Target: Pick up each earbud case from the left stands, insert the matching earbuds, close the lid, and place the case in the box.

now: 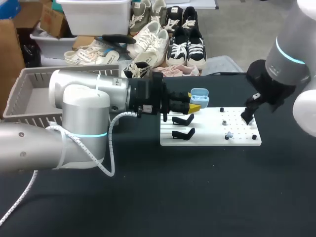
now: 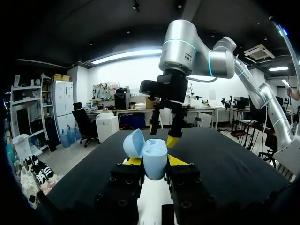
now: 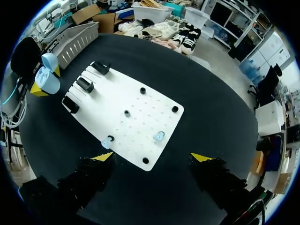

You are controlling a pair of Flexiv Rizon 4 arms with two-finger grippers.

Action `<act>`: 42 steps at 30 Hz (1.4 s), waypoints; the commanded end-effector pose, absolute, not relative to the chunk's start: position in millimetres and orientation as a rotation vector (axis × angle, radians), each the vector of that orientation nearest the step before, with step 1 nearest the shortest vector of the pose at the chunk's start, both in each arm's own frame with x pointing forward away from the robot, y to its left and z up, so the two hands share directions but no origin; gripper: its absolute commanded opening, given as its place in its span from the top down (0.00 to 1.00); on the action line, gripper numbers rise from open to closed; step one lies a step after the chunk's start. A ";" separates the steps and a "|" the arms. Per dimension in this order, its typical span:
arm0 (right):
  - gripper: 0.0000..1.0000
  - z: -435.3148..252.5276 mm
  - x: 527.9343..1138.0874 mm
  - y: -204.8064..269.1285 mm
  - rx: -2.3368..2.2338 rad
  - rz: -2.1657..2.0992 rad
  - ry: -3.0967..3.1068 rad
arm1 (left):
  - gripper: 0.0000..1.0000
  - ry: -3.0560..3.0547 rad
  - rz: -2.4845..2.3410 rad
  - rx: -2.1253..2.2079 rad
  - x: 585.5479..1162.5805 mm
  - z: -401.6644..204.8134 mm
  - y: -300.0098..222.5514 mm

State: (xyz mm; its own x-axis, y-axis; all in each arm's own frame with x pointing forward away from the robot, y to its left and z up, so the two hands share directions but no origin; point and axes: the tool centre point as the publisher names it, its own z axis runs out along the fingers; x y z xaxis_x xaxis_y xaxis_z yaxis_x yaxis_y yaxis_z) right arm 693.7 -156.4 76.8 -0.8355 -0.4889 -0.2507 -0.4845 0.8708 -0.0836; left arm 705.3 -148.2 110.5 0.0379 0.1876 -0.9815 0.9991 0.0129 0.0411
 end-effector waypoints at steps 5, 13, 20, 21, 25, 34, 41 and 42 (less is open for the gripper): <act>0.17 59.0 698.6 -150.9 -0.712 -0.032 2.787 | 1.00 1.322 -1.072 1.350 705.1 110.1 -147.9; 0.37 53.9 700.0 -151.9 -0.680 -0.048 2.809 | 1.00 1.322 -1.072 1.350 705.1 110.1 -147.9; 0.44 47.5 703.0 -151.6 -0.644 -0.063 2.823 | 1.00 1.322 -1.072 1.350 705.1 110.1 -147.9; 0.45 46.6 703.7 -151.4 -0.644 -0.068 2.825 | 1.00 1.322 -1.072 1.350 705.1 110.1 -147.9; 0.45 42.9 706.1 -151.7 -0.634 -0.131 2.840 | 1.00 1.322 -1.072 1.350 705.1 110.1 -147.9; 0.51 37.5 709.8 -150.8 -0.607 -0.175 2.852 | 1.00 1.322 -1.072 1.350 705.1 110.1 -147.9; 0.52 31.1 712.3 -152.2 -0.591 -0.211 2.863 | 1.00 1.322 -1.072 1.350 705.1 110.1 -147.9; 0.52 30.4 712.5 -152.2 -0.591 -0.213 2.864 | 1.00 1.322 -1.072 1.350 705.1 110.1 -147.9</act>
